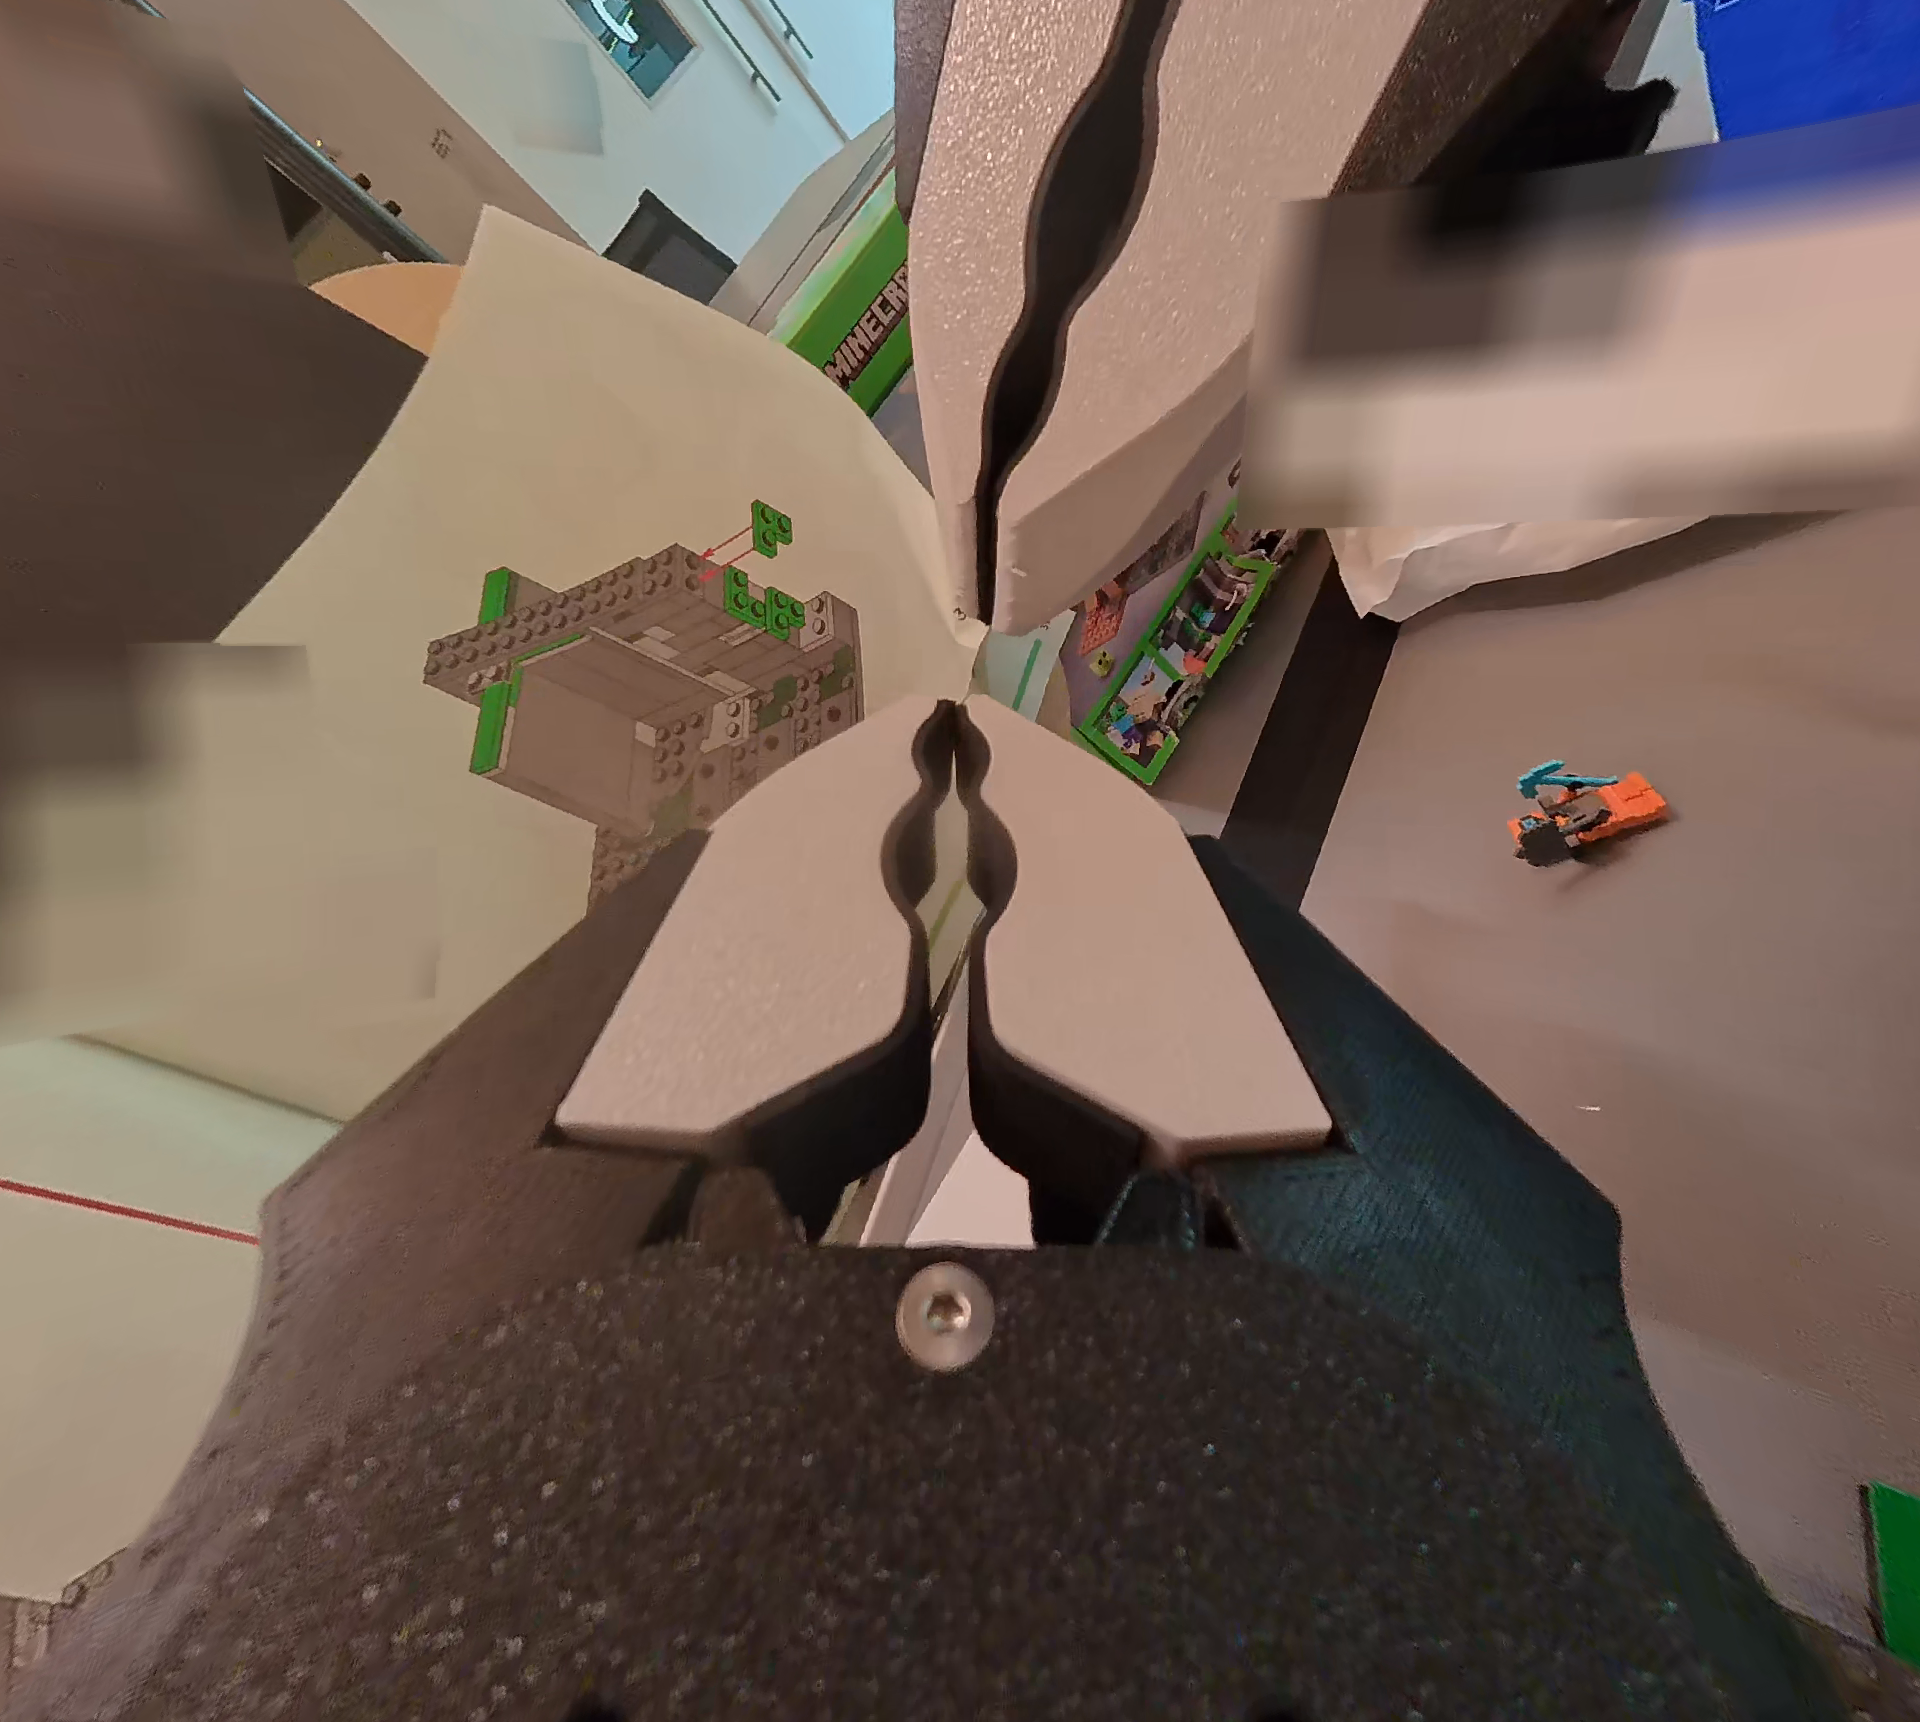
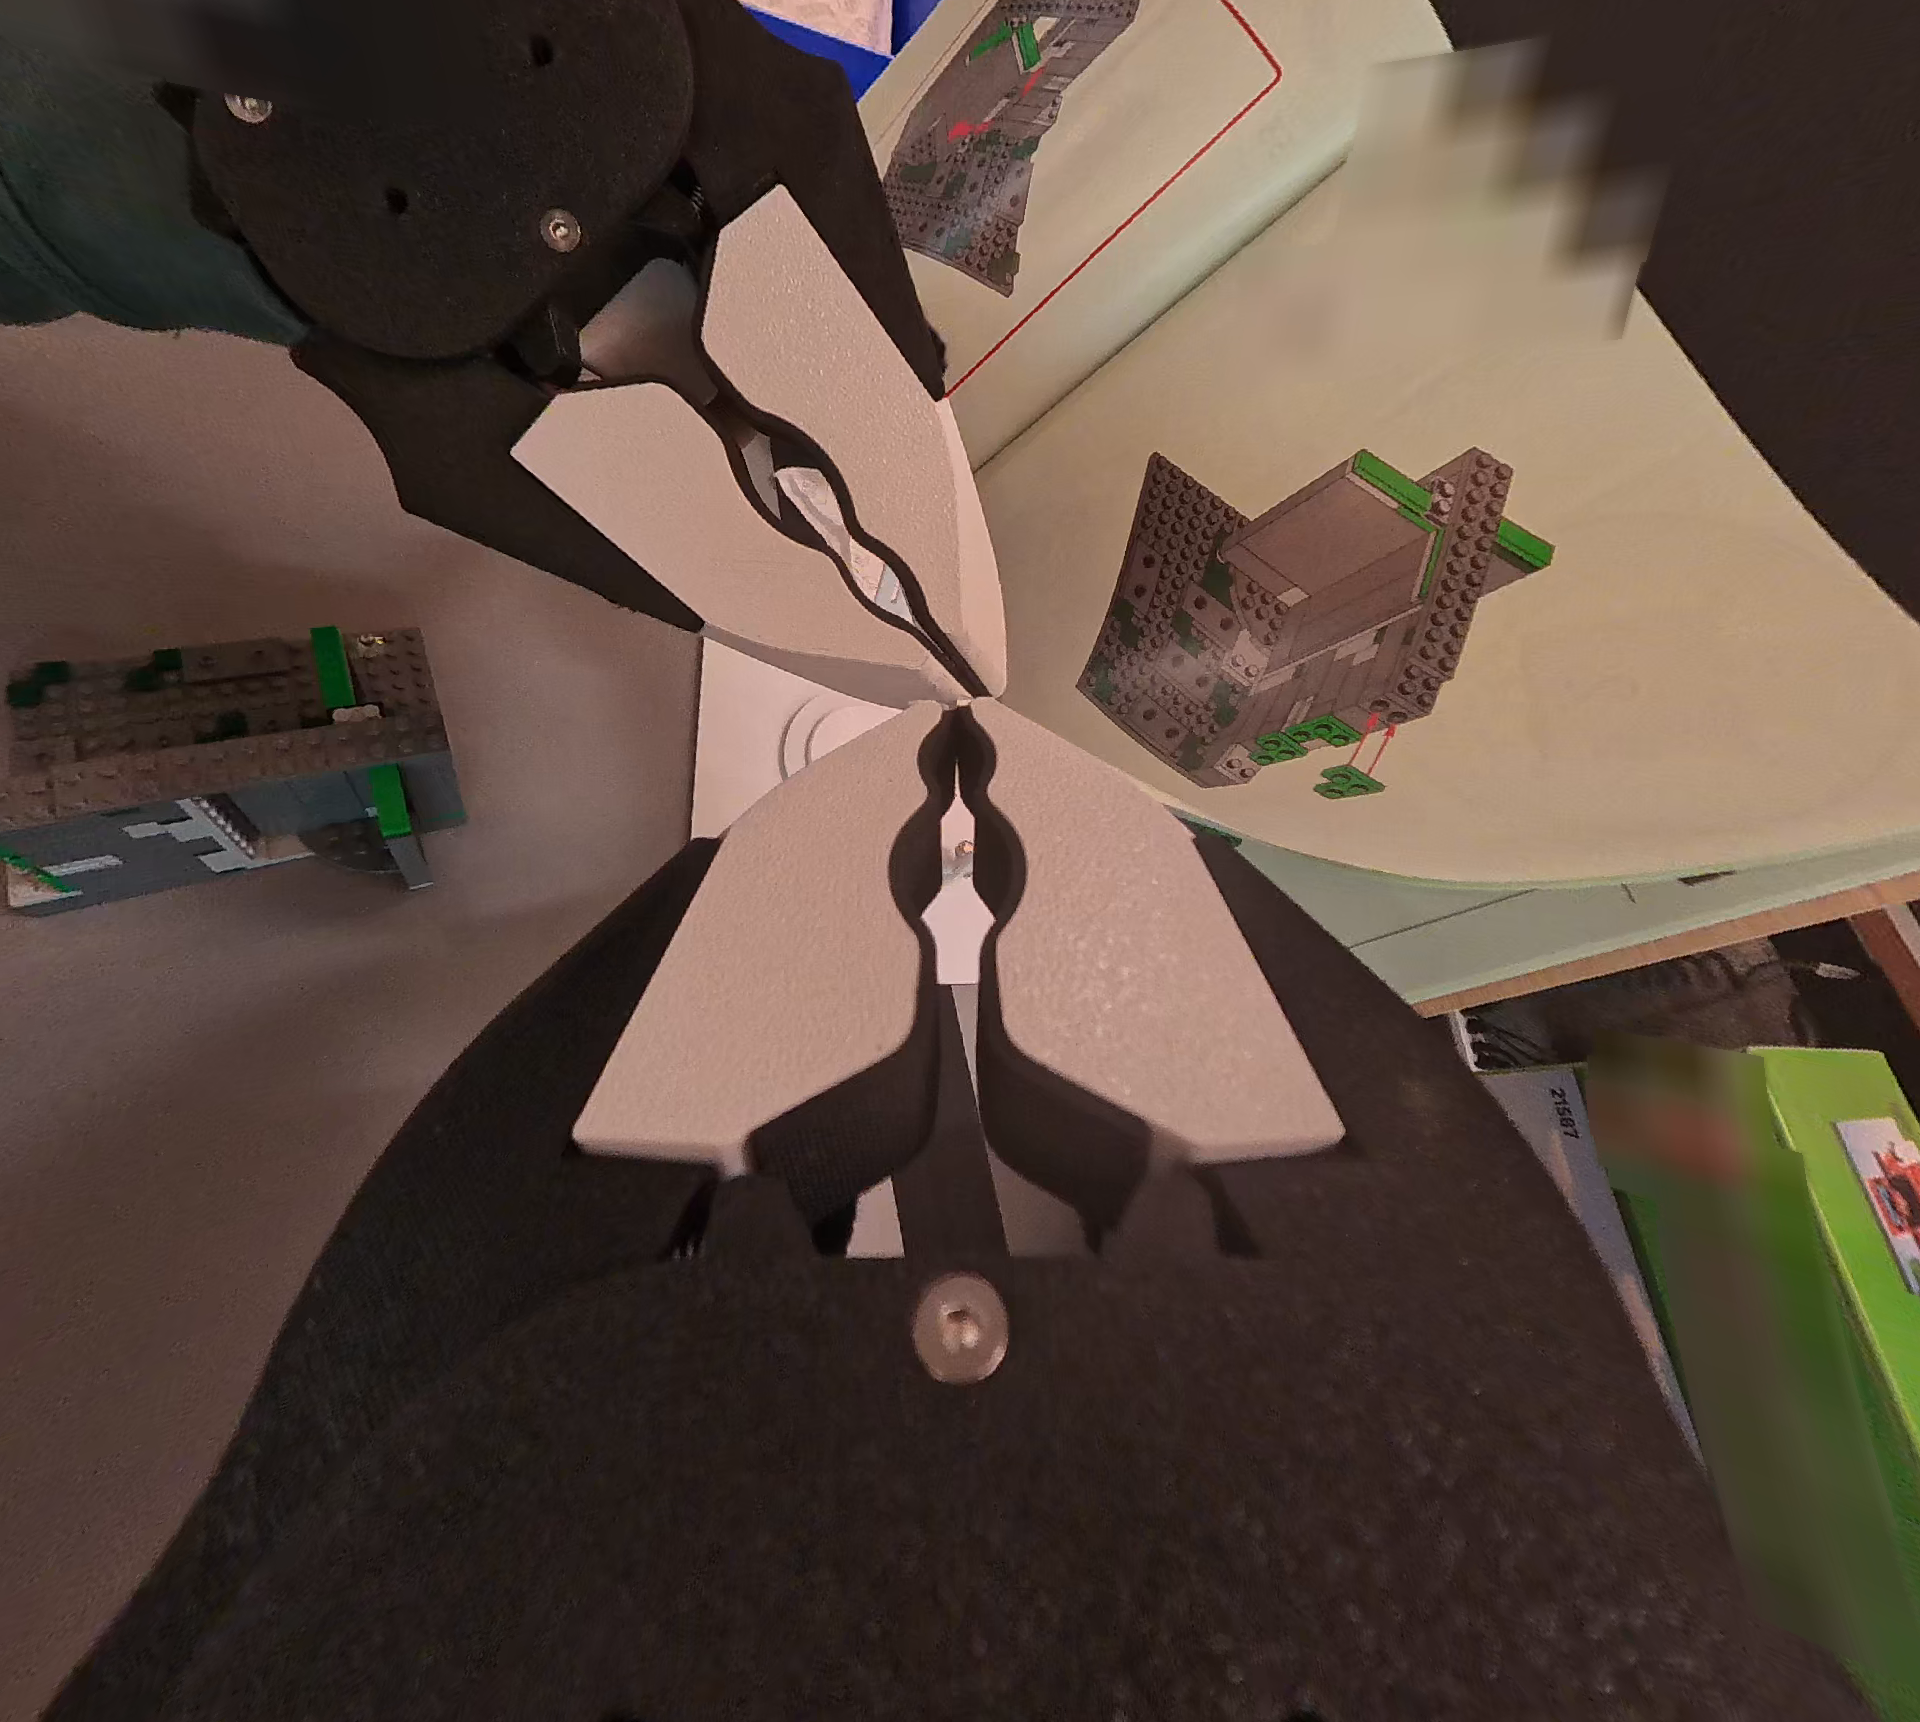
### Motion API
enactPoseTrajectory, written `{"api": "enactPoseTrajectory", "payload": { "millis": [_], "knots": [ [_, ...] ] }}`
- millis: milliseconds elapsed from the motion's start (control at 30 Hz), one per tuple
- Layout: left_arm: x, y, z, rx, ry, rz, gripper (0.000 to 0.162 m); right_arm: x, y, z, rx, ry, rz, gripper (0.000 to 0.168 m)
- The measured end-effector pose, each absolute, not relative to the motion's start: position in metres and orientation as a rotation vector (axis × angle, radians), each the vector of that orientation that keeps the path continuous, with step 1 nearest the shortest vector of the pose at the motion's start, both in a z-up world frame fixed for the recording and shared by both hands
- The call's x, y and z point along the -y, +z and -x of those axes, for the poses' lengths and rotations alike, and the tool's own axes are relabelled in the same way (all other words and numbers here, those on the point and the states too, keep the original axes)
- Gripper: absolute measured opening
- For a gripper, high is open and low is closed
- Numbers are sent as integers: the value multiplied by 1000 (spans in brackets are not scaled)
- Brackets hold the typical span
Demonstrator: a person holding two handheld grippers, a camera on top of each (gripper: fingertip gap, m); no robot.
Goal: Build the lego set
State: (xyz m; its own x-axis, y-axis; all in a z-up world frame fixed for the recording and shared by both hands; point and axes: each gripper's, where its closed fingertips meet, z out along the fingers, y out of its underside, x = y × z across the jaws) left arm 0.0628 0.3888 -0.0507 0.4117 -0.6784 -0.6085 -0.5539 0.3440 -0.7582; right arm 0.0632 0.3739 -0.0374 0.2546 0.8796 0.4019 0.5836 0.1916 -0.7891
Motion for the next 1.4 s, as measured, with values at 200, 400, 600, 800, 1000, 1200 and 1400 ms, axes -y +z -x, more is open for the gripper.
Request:
{"api": "enactPoseTrajectory", "payload": {
  "millis": [200, 400, 600, 800, 1000, 1200, 1400],
  "knots": [
    [-391, -44, -55, -1160, -203, 1368, 0, -377, -33, -68, 1386, 352, 1485, 0],
    [-395, -41, -41, -1078, -278, 1420, 0, -376, -41, -81, 1323, 368, 1521, 6],
    [-377, -51, -58, -1180, -292, 1372, 0, -381, -53, -89, 1285, 343, 1527, 0],
    [-377, -56, -63, -1183, -258, 1377, 0, -419, -83, -121, 1487, -408, 1301, 21],
    [-377, -58, -56, -1137, -244, 1417, 0, -438, -117, -119, 1562, -688, 1119, 26],
    [-379, -61, -45, -1087, -237, 1462, 0, -454, -121, -123, 1567, -731, 1131, 18],
    [-384, -67, -26, -974, -228, 1535, 0, -456, -117, -123, 1578, -715, 1151, 0]
  ]
}}
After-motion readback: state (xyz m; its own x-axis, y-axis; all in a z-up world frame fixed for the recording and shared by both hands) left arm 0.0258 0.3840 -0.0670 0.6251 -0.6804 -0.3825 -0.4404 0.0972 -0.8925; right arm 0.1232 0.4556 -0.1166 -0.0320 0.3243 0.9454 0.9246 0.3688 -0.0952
